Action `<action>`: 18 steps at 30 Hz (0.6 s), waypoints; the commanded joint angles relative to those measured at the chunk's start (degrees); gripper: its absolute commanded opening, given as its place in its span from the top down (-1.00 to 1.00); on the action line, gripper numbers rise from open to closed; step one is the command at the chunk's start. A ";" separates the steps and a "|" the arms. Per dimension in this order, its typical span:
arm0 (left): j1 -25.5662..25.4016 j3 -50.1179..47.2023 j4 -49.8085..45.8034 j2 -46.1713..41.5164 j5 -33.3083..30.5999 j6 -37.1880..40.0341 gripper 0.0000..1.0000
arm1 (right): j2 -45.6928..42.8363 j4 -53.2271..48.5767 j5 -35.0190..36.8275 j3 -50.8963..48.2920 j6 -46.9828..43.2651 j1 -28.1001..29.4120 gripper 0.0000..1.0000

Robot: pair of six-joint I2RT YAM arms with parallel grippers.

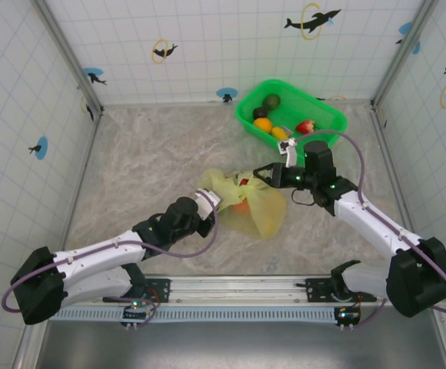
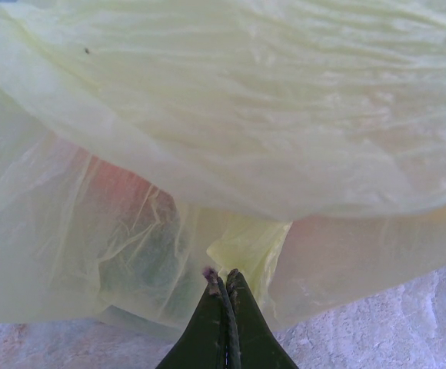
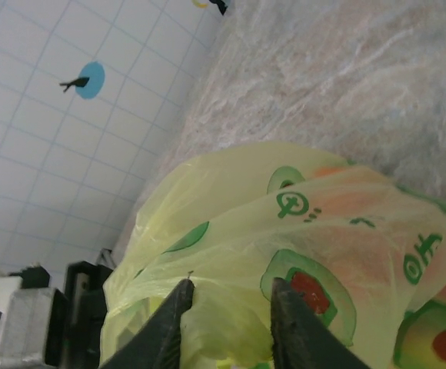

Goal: Place the fake fruits into the plastic bag and tie a complex knot

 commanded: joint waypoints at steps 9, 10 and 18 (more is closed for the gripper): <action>0.23 1.07 -0.53 -2.18 -2.03 -0.10 1.00 | -3.99 -1.66 7.34 3.98 -9.01 2.35 1.00; 0.21 1.07 -0.60 -2.57 -2.51 0.02 1.00 | -4.80 -2.06 8.47 4.28 -10.48 2.95 1.00; 0.23 1.45 -1.47 -4.90 -6.46 1.62 1.00 | -10.59 -1.64 18.15 2.84 -18.76 6.34 1.00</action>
